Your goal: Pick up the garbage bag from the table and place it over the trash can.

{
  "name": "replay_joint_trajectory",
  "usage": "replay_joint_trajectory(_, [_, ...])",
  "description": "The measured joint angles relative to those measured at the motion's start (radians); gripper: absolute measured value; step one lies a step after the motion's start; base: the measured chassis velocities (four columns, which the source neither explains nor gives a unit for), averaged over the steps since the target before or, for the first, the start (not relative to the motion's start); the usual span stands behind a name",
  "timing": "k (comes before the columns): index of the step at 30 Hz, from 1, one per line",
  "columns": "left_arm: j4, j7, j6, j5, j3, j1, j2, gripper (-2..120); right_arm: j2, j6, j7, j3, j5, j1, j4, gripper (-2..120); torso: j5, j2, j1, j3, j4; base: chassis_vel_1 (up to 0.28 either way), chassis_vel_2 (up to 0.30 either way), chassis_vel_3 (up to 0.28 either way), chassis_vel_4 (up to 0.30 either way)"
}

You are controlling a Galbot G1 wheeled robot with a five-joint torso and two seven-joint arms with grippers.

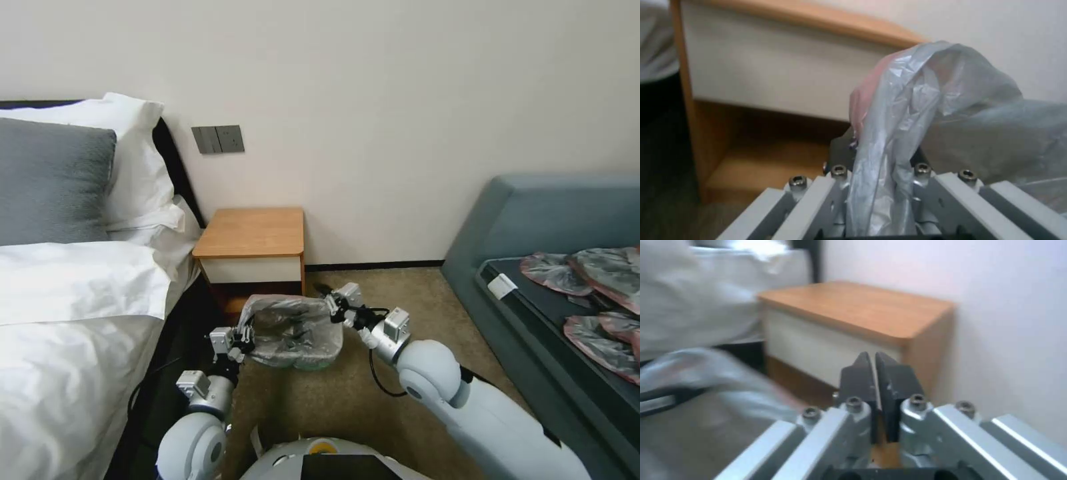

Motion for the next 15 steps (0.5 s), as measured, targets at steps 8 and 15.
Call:
replay_joint_trajectory(8, [0.011, -0.149, 0.033, -0.047, 0.066, 0.011, -0.003, 8, 0.148, 0.028, 0.069, 0.1, -0.232, -0.165, -0.028, 39, -0.0002, 0.0, 0.0, 0.0, -0.0001, 0.0, 0.0, 0.0, 0.0])
replay_joint_trajectory(15, [0.039, -0.219, 0.037, -0.039, 0.135, 0.01, -0.002, 8, 0.202, 0.066, 0.066, 0.163, -0.311, -0.252, -0.023, 64, -0.0001, 0.0, 0.0, 0.0, -0.0001, 0.0, 0.0, 0.0, 0.0])
